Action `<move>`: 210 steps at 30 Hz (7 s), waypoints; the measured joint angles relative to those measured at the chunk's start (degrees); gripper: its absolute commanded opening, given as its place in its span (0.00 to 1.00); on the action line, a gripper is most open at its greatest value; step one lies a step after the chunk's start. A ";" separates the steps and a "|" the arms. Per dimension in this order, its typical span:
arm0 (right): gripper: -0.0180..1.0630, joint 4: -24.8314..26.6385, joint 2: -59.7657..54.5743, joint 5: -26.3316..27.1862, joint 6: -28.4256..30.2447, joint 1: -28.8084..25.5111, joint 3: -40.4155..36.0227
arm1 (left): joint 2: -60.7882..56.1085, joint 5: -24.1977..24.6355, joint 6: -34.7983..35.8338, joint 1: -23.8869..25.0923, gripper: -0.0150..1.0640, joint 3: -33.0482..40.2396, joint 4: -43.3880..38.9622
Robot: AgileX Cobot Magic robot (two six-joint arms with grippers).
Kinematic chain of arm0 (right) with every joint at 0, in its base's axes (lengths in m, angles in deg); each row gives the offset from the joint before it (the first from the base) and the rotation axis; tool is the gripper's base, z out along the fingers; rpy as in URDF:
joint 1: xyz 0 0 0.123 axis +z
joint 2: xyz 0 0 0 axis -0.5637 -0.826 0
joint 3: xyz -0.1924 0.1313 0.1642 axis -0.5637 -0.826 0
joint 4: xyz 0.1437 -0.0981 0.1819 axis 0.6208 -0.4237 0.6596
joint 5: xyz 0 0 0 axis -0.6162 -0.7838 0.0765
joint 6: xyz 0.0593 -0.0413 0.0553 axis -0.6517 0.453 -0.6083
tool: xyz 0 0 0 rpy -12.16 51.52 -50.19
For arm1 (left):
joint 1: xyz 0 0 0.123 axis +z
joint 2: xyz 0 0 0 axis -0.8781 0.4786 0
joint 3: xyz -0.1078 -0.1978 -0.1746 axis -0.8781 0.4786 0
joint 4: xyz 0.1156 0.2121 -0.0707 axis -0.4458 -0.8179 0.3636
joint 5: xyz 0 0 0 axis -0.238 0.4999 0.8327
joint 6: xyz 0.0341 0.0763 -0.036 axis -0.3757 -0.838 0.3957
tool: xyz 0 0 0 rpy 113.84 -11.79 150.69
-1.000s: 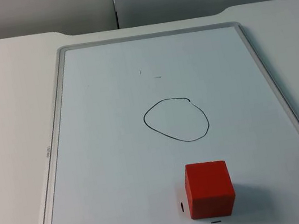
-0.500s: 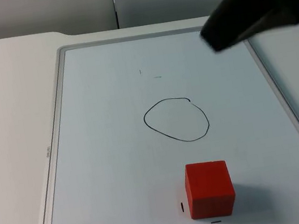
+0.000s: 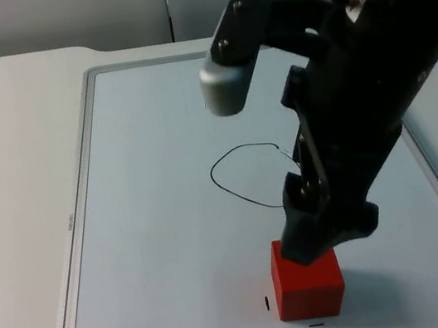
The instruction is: Pick up one cube with the left hand and another cube with the right hand. First place the cube in the right hand at the target position, then stack the cube in the left hand on top.
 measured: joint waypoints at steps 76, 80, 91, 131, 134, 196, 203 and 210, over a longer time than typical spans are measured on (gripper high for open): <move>0.01 -10.27 21.74 -7.04 -17.36 0.11 0.04 | 0.00 -0.23 0.00 0.00 0.19 0.00 -0.18; 0.01 -12.84 24.28 -8.24 -21.41 0.11 0.04 | 0.00 -0.23 0.00 0.00 0.19 0.00 -0.18; 0.01 -19.52 23.43 -6.65 -34.32 0.11 0.04 | 0.00 -0.23 0.00 0.00 0.19 0.00 -0.18; 0.01 -13.73 -19.70 -8.67 -34.86 -4.40 23.31 | 0.00 -0.23 0.00 0.00 0.19 0.00 -0.18; 0.01 -14.98 -21.14 -8.26 -35.72 -4.40 23.31 | 0.00 -0.23 0.00 0.00 0.19 0.00 -0.28; 0.34 -19.31 -25.91 -0.33 -40.40 -4.40 23.35 | 0.00 -0.55 0.00 0.00 0.19 0.00 -0.41; 0.51 -19.40 -25.91 -0.33 -40.40 -4.40 23.35 | 0.00 -0.55 0.00 0.00 0.19 0.00 -0.41; 0.54 -19.40 -25.91 -0.33 -40.44 -4.40 23.35 | 0.00 -0.55 0.00 0.00 0.19 0.00 -0.41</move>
